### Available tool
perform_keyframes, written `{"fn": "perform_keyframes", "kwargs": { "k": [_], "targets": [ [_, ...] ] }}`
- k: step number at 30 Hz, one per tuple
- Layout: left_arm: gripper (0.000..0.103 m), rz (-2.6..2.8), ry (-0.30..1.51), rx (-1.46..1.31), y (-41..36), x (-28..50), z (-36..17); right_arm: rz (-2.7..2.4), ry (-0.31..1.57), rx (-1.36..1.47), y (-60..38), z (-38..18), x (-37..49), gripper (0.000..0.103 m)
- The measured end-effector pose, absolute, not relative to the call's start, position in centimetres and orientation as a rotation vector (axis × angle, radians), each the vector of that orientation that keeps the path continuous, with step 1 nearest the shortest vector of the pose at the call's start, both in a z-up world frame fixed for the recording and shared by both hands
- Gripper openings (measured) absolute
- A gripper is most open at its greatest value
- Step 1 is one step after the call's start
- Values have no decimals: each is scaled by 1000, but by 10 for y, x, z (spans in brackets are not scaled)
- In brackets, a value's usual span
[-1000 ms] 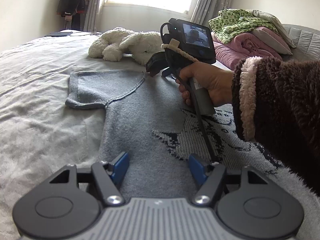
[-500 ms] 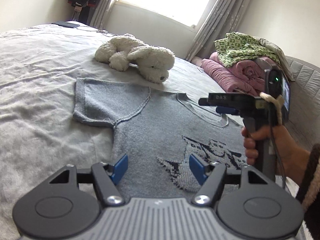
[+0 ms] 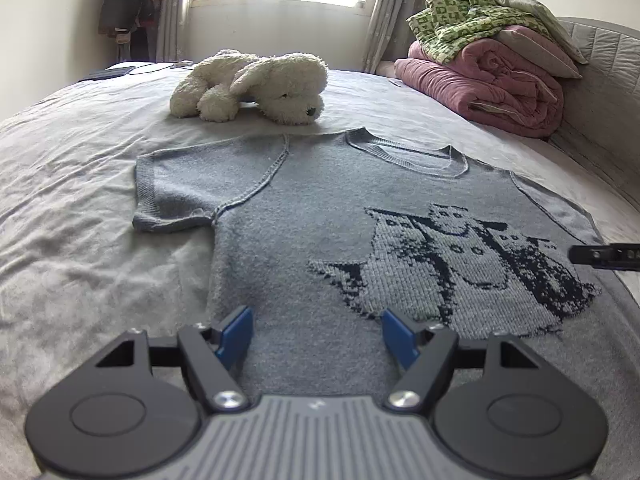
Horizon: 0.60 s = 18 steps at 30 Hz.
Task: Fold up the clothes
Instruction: 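Move the right gripper to the sweater's short sleeve and grasp its edge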
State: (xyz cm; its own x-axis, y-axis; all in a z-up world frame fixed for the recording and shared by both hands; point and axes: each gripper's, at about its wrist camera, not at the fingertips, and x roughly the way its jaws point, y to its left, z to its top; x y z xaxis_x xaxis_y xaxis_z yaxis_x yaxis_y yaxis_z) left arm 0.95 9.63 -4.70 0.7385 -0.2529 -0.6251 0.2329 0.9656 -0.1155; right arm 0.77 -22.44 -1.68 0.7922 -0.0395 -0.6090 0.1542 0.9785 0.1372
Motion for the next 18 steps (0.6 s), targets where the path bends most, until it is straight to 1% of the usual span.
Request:
{"fn": "perform_keyframes", "kwargs": {
  "k": [5, 11, 13, 15, 18],
  "targets": [
    [75, -260, 695, -36, 92, 9, -43, -201, 617, 193, -260, -15, -24, 72],
    [76, -269, 631, -75, 92, 8, -40, -234, 599, 384, -286, -32, -16, 75],
    [76, -286, 595, -101, 92, 8, -39, -244, 591, 447, -294, -38, -13, 81],
    [79, -297, 566, -96, 92, 7, -44, -234, 556, 486, -302, -42, -10, 84],
    [82, -283, 613, -86, 91, 15, -58, -228, 515, 562, -317, -45, -10, 84]
  ]
}}
